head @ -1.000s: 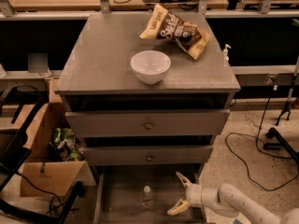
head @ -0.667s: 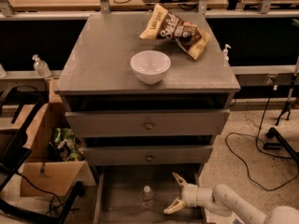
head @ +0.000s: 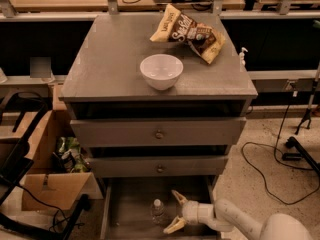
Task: Pick water bottle from bottom drawer and place on counter
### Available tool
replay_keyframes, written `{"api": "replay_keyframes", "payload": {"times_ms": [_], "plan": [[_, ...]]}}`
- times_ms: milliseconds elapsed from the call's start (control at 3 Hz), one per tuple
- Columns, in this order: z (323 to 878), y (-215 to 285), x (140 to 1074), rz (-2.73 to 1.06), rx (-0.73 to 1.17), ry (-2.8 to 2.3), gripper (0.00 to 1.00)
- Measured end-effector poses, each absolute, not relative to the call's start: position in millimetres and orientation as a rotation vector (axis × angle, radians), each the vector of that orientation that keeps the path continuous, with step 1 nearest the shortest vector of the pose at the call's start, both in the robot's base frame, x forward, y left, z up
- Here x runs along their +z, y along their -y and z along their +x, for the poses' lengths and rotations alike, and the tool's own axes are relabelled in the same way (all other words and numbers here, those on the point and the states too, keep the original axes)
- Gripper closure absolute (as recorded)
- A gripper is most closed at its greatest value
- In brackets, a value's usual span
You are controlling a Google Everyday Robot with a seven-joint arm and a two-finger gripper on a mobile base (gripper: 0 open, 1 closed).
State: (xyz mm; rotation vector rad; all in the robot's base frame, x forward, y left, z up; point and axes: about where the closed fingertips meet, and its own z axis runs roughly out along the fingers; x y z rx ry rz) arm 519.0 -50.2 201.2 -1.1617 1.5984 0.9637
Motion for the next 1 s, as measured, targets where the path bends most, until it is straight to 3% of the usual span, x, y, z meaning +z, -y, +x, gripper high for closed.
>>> {"api": "replay_keyframes", "payload": {"times_ms": [667,1000], "plan": [[523,14,199,-1.217,0.975,-1.604,0.00],[531,0,205,-1.213,0.990,-1.587,0.16]]}}
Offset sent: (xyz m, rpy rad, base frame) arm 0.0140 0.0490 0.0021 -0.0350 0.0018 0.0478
